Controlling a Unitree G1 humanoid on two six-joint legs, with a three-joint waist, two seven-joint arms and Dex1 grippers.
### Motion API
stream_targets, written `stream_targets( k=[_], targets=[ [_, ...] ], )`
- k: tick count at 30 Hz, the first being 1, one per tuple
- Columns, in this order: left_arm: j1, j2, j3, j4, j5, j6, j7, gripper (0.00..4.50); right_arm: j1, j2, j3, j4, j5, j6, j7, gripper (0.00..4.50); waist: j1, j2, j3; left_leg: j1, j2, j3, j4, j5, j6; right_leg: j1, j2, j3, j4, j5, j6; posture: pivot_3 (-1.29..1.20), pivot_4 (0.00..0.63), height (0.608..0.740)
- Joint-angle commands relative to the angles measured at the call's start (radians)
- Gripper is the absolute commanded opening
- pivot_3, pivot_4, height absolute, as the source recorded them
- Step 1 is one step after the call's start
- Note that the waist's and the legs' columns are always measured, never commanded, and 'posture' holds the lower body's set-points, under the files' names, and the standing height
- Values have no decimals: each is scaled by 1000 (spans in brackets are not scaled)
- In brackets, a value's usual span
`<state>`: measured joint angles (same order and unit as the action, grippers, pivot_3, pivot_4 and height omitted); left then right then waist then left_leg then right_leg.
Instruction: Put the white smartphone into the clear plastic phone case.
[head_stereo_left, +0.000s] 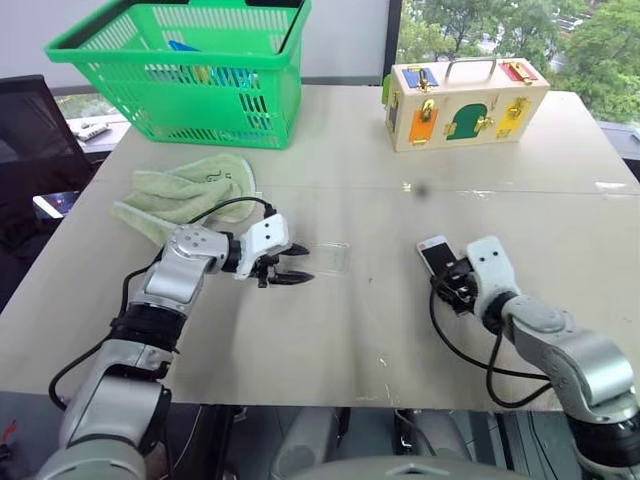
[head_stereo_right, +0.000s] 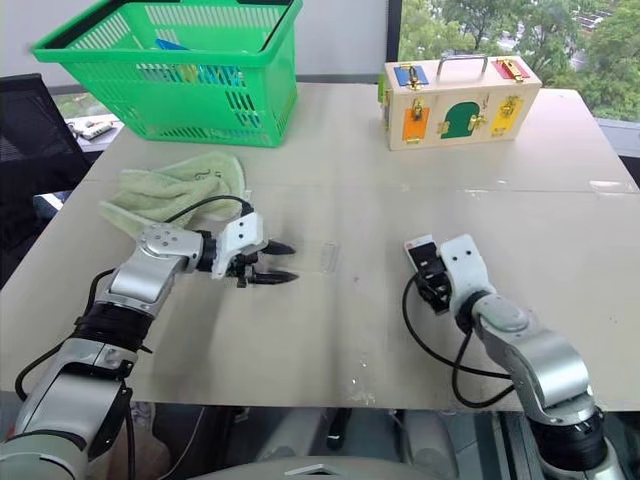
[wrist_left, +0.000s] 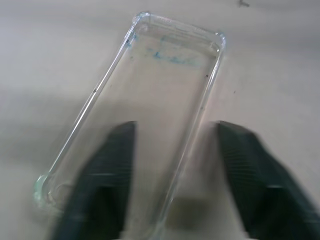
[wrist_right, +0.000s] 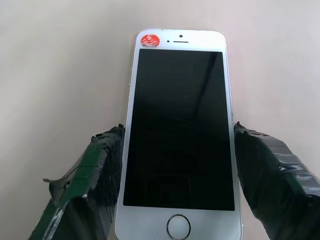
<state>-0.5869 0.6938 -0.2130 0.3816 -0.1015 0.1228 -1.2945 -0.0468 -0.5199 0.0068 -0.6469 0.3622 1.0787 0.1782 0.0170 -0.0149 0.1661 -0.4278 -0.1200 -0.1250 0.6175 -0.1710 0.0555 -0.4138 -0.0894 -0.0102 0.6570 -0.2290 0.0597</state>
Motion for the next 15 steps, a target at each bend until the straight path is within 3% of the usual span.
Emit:
stream_targets(
  k=[1,2,6,8,15],
  targets=[
    [1,-12,-24,21,-2,2,-53,579,59,-51,-103,-81,29,-49,83,2931,-3,0,0,0,0,0,0,0,0,0,0,0,0,0,0,0,150,740],
    [-3,-16,-24,13,-8,11,-65,33,77,-60,-126,-97,40,-62,104,2806,-4,1,0,0,0,0,0,0,0,0,0,0,0,0,0,0,150,740],
    [-8,-37,-42,-102,-38,78,-108,0,156,-67,-217,-168,96,-110,179,1187,-2,1,0,0,0,-1,0,0,0,0,0,-1,1,-2,3,0,150,740],
    [-11,-57,-55,-184,-62,141,-114,0,189,-64,-262,-193,125,-120,203,103,-3,1,0,-1,0,-2,1,0,0,0,0,-1,0,-1,2,0,150,740],
    [-53,-163,-120,-321,-77,292,-66,0,270,-72,-356,-223,145,-159,222,45,-6,1,0,-2,1,-2,1,0,0,0,0,-1,0,-1,2,0,150,740]
  ],
)
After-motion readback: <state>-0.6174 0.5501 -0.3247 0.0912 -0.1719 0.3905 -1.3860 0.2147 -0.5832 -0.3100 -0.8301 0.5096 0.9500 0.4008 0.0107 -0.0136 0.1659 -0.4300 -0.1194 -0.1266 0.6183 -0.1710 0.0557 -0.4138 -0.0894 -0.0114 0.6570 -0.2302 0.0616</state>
